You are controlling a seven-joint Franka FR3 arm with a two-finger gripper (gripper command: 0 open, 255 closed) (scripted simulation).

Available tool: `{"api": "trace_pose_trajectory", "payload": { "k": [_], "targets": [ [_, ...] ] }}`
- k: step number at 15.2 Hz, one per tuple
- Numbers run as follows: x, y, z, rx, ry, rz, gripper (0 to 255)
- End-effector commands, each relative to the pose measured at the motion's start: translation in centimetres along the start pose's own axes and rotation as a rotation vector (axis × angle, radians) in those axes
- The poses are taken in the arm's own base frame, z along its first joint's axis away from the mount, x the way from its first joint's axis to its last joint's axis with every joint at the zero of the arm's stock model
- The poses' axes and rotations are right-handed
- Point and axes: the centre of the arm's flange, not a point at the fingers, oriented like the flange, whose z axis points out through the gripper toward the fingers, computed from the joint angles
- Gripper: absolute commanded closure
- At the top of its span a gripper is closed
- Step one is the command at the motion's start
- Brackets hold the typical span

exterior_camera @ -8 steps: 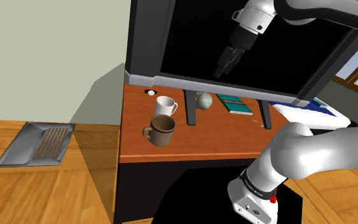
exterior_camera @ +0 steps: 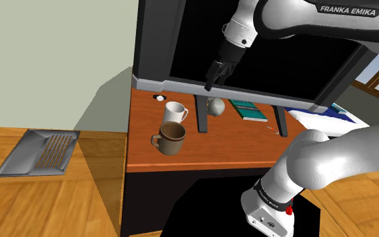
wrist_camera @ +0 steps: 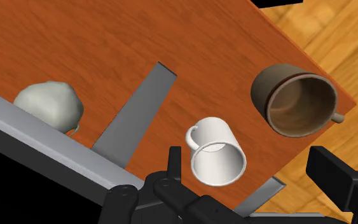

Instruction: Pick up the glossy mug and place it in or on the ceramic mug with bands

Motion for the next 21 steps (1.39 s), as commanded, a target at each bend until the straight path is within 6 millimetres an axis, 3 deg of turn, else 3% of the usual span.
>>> {"api": "trace_pose_trajectory", "payload": {
  "k": [1,14,21],
  "targets": [
    [1.6,-0.8,2.4,-0.007,-0.005,0.011,0],
    [11.6,-6.4,15.9,-0.053,-0.043,0.075,0],
    [11.7,-6.3,19.4,-0.054,-0.044,0.077,0]
  ]
}}
